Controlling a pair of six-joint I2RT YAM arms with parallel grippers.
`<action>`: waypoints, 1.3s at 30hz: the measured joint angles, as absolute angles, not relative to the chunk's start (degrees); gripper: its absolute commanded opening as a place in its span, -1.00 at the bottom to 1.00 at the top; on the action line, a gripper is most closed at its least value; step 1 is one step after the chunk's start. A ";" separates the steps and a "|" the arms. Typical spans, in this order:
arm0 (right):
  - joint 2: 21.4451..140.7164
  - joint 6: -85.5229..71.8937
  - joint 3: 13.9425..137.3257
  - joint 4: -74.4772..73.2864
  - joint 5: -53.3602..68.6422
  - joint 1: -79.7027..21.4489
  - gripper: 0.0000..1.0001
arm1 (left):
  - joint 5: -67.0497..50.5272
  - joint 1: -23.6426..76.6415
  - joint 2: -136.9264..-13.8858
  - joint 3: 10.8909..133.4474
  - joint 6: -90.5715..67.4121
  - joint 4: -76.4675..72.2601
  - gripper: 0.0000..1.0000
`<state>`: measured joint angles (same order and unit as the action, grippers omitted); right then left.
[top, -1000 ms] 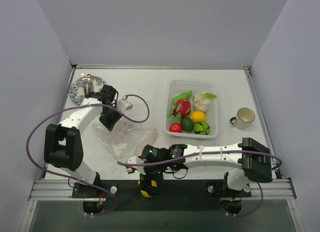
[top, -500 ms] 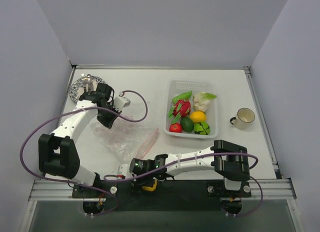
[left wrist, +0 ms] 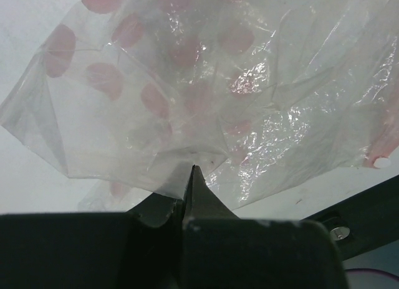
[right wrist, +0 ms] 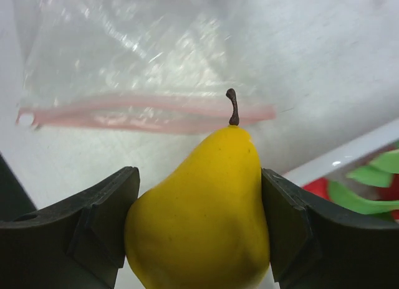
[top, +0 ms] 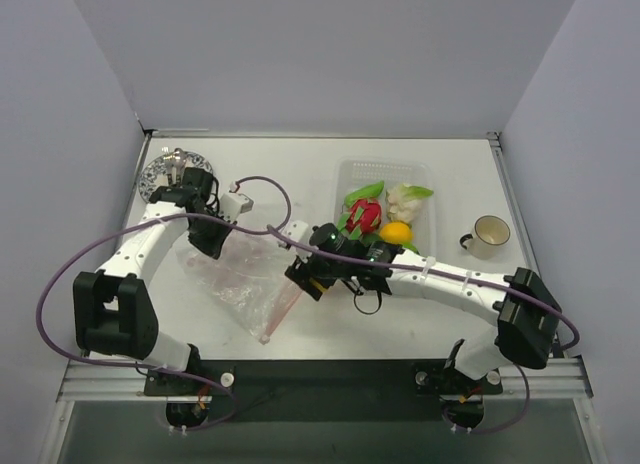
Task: Open the zip-top bag and remove the fake food
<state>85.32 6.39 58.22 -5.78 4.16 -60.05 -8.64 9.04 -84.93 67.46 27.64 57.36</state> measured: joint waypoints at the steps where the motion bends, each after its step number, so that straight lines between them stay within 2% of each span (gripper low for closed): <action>1: 84.62 6.52 59.20 -5.85 3.57 -58.65 -0.94 | -9.02 9.04 -85.19 66.92 27.49 57.17 -1.00; 2: 84.14 6.66 60.14 -5.80 3.11 -57.17 -1.00 | -9.26 8.91 -85.49 66.43 27.38 56.97 -1.00; 10: 83.81 2.87 65.58 -3.44 -1.80 -38.63 -1.00 | -12.32 9.34 -86.28 65.14 25.39 55.05 -1.00; 11: 83.83 1.78 65.63 -3.36 -2.22 -36.23 -0.88 | -12.60 9.52 -86.28 65.32 24.99 54.83 -1.00; 12: 83.83 0.95 65.65 -3.38 -2.55 -34.09 -0.64 | -13.04 9.80 -86.28 65.89 24.36 54.68 -1.00; 13: 83.85 0.03 65.69 -3.38 -2.98 -32.40 -0.22 | -13.54 10.07 -86.30 66.65 23.92 54.59 -1.00; 15: 83.92 -1.28 65.76 -3.44 -3.68 -30.57 0.20 | -14.28 10.48 -86.35 68.64 22.98 54.33 -1.00; 16: 83.94 -1.67 65.80 -3.42 -3.75 -30.33 0.69 | -14.63 10.72 -86.37 69.97 22.55 54.06 -1.00; 17: 84.01 -2.20 65.80 -3.38 -4.10 -30.33 1.00 | -15.03 10.94 -86.43 71.70 22.02 53.63 -1.00; 18: 84.05 -2.70 65.80 -3.40 -4.21 -30.46 1.00 | -15.27 11.09 -86.46 72.75 21.65 53.23 -1.00; 21: 84.14 -3.55 65.80 -3.36 -5.21 -30.68 1.00 | -16.10 11.31 -86.61 76.77 20.47 52.47 -0.32; 22: 84.14 -3.90 65.80 -3.36 -5.76 -30.81 1.00 | -16.27 11.31 -86.67 77.69 20.12 52.36 0.17; 24: 84.14 -4.34 65.80 -3.40 -6.90 -30.89 1.00 | -16.62 11.31 -86.83 79.75 19.59 51.94 0.89; 25: 84.14 -4.56 65.89 -3.62 -7.70 -30.87 1.00 | -16.73 11.31 -86.83 80.68 18.68 51.88 0.95; 32: 82.41 -7.55 68.49 -7.09 -13.93 -30.85 1.00 | -17.02 11.31 -86.46 85.47 16.03 52.03 0.95; 39: 69.56 -9.21 64.73 -9.19 -19.40 -30.85 1.00 | -17.17 11.31 -81.41 89.21 12.25 51.46 0.95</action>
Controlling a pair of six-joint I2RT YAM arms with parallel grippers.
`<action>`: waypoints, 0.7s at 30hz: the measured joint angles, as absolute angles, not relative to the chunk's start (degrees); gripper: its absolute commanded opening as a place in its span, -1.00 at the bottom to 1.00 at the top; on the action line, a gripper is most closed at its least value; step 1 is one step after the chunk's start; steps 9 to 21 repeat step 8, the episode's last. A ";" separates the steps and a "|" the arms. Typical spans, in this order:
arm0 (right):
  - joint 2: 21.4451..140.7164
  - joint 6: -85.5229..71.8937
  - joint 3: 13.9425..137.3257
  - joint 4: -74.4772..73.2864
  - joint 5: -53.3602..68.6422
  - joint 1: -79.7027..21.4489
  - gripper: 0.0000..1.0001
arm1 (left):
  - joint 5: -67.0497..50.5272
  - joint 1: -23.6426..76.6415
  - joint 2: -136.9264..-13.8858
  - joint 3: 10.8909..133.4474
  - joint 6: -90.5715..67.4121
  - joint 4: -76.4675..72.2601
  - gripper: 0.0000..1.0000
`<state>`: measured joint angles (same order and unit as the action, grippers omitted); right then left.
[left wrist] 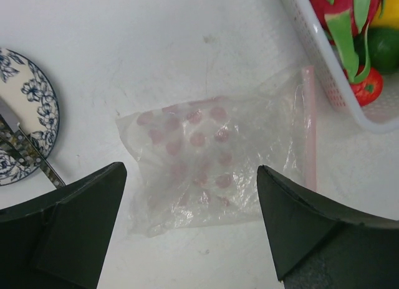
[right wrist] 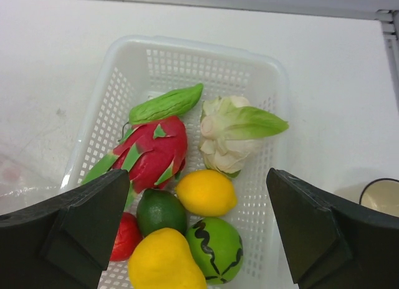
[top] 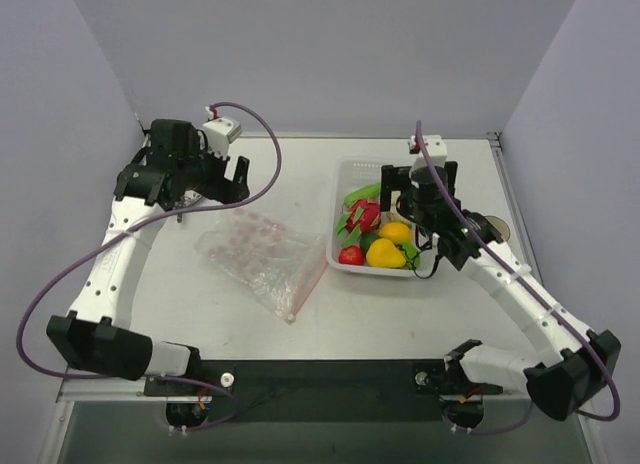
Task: Open the zip-top bag and remove the fake food
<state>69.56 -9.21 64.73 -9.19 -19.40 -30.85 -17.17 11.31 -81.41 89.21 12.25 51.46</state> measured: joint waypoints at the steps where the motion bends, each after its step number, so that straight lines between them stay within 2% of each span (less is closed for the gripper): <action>1: 67.44 -9.21 63.61 -9.26 -20.10 -30.85 1.00 | -16.91 11.31 -79.90 88.88 11.35 50.50 0.95; 8: 60.10 -9.47 56.80 -10.66 -23.83 -30.85 1.00 | -12.88 11.31 -66.28 75.40 5.37 36.40 0.95; 21: 60.10 -9.47 56.80 -10.66 -23.83 -30.85 1.00 | -12.88 11.31 -66.28 75.40 5.37 36.40 0.95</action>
